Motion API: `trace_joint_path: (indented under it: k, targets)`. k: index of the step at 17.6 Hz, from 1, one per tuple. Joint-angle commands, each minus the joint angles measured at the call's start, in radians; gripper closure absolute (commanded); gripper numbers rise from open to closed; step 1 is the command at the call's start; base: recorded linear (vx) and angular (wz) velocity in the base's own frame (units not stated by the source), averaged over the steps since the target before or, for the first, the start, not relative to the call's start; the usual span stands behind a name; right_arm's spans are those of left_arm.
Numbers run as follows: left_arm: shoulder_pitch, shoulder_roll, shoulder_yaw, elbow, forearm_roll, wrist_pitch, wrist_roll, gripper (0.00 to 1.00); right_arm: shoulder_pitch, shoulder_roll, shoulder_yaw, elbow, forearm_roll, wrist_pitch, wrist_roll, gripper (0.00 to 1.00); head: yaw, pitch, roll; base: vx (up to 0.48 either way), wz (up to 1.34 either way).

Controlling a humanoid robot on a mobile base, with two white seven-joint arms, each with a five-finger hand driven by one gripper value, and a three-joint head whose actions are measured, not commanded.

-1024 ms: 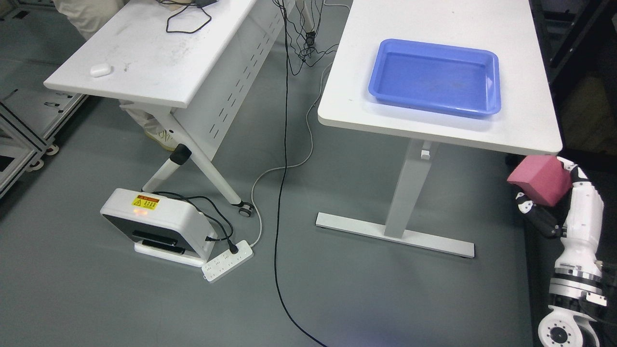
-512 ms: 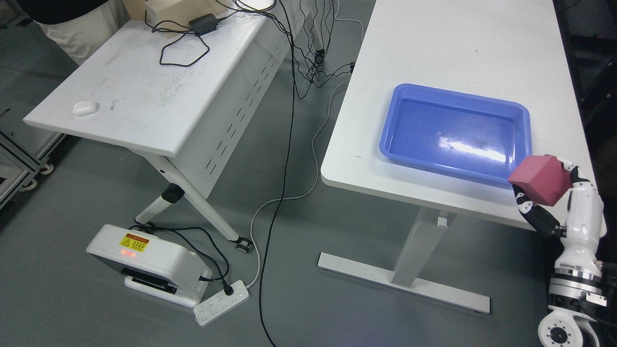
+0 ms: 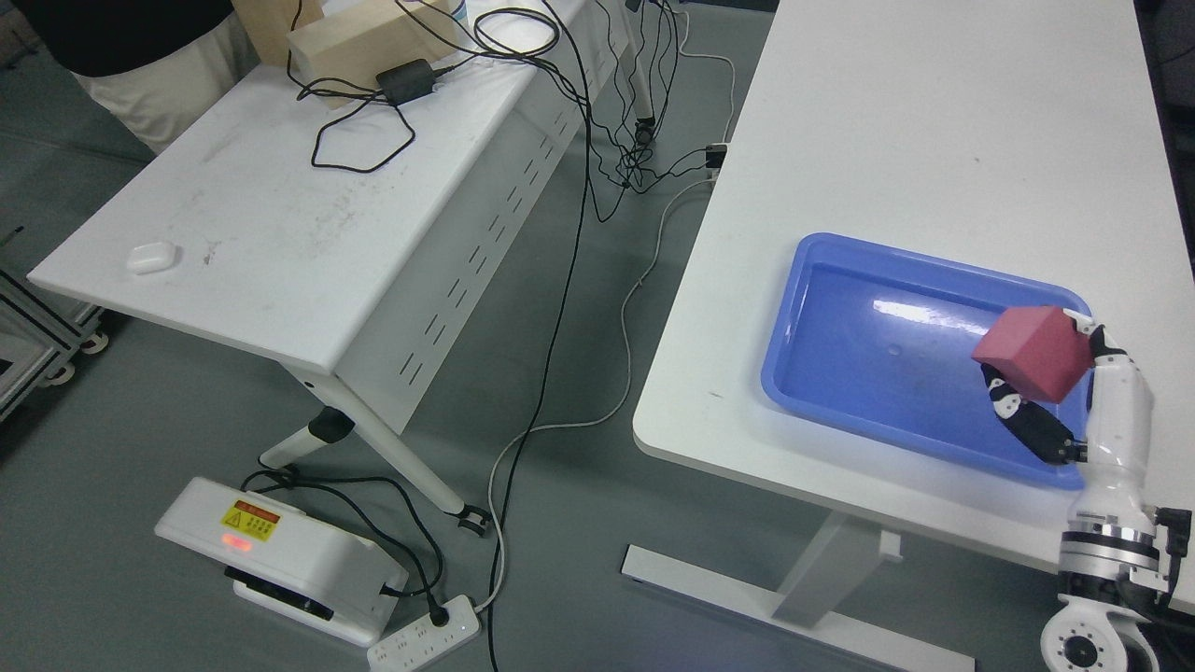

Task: Pick pink block from left shelf to tray
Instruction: 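Lower the pink block into the blue tray with the right hand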

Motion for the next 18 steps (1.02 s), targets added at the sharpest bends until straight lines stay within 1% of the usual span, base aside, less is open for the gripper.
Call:
trace_joint_path:
  k: [1, 4, 7, 11, 12, 16, 18]
  targets:
    - [0.009, 0.017, 0.0, 0.0, -0.002, -0.001, 0.001, 0.0, 0.014, -0.022, 0.033, 0.007, 0.0, 0.005, 0.06, 0.92, 0.0, 0.0, 0.0, 0.158, -0.01]
    - [0.009, 0.017, 0.0, 0.0, -0.002, -0.001, 0.001, 0.0, 0.016, -0.022, 0.045, 0.015, 0.0, 0.008, 0.133, 0.87, 0.0, 0.0, 0.0, 0.145, -0.01]
    - [0.009, 0.017, 0.0, 0.0, -0.002, -0.001, 0.001, 0.0, 0.014, -0.02, 0.063, 0.02, 0.001, 0.021, 0.242, 0.81, 0.0, 0.0, 0.0, 0.097, 0.02]
    - [0.009, 0.017, 0.0, 0.0, -0.002, -0.001, 0.001, 0.0, 0.003, -0.018, 0.057, 0.024, -0.002, 0.077, 0.249, 0.68, 0.0, 0.0, 0.0, 0.061, 0.0]
    - [0.009, 0.017, 0.0, 0.0, -0.002, -0.001, 0.001, 0.0, 0.002, -0.018, 0.05, 0.024, -0.014, 0.094, 0.246, 0.64, 0.0, 0.0, 0.0, 0.029, 0.02]
    - [0.009, 0.017, 0.0, 0.0, -0.002, -0.001, 0.001, 0.0, 0.002, -0.018, 0.022, 0.024, -0.179, 0.159, 0.244, 0.4, 0.0, 0.0, 0.0, 0.019, 0.01]
    - [0.009, 0.017, 0.0, 0.0, -0.002, -0.001, 0.001, 0.0, 0.002, -0.018, 0.011, 0.024, -0.221, 0.165, 0.244, 0.24, 0.0, 0.0, 0.0, 0.008, 0.0]
